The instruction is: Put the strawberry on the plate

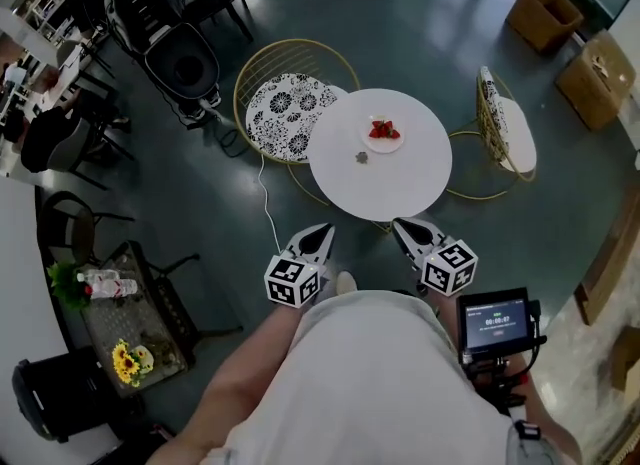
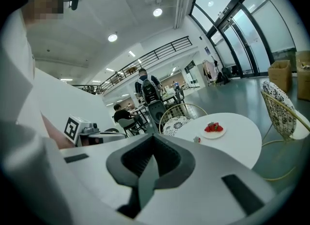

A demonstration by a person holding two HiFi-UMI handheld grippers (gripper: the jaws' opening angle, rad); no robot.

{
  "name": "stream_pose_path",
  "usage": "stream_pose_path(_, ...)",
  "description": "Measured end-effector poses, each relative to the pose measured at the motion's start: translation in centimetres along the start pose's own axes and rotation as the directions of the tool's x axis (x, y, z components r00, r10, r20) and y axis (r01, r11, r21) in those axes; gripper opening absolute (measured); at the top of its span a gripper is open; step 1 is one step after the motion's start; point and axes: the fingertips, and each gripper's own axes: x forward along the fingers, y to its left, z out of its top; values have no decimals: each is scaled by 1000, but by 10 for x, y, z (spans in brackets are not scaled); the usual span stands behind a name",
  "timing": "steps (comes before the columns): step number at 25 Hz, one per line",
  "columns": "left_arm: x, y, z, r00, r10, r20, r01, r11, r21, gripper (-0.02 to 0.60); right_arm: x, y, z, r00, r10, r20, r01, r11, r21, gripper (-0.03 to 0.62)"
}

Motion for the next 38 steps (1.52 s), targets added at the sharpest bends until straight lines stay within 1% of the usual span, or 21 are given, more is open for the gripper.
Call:
stream_pose_path(7, 9, 33, 12, 999, -43, -10, 43, 999, 24, 5, 22, -6, 6, 998, -60, 26, 60, 998, 13, 6)
stream_pose_path(12, 18, 37, 19, 997, -68, -22, 69, 997, 35, 6, 23, -14, 12, 995, -94, 38, 93, 995, 24, 6)
stream_pose_path(18, 33, 40, 16, 995, -87, -49, 89, 995, 38, 5, 26, -25, 9, 993, -116, 30, 115, 993, 37, 6)
stream_pose_path(21, 35, 40, 19, 994, -92, -62, 95, 995, 43, 6, 27, -26, 15, 992, -123, 30, 122, 992, 39, 6)
stream_pose_path(27, 89, 50, 25, 992, -80, -103, 85, 995, 49, 6, 43, -79, 32, 993, -115, 25, 114, 992, 50, 6)
stream_pose_path(32, 126, 52, 24, 987, -83, -141, 89, 995, 41, 6, 45, -112, 31, 993, -114, -7, 114, 991, 76, 6)
stream_pose_path(38, 151, 57, 20, 976, -81, -204, 92, 995, 44, 6, 53, -132, 30, 993, -113, -43, 117, 988, 103, 6)
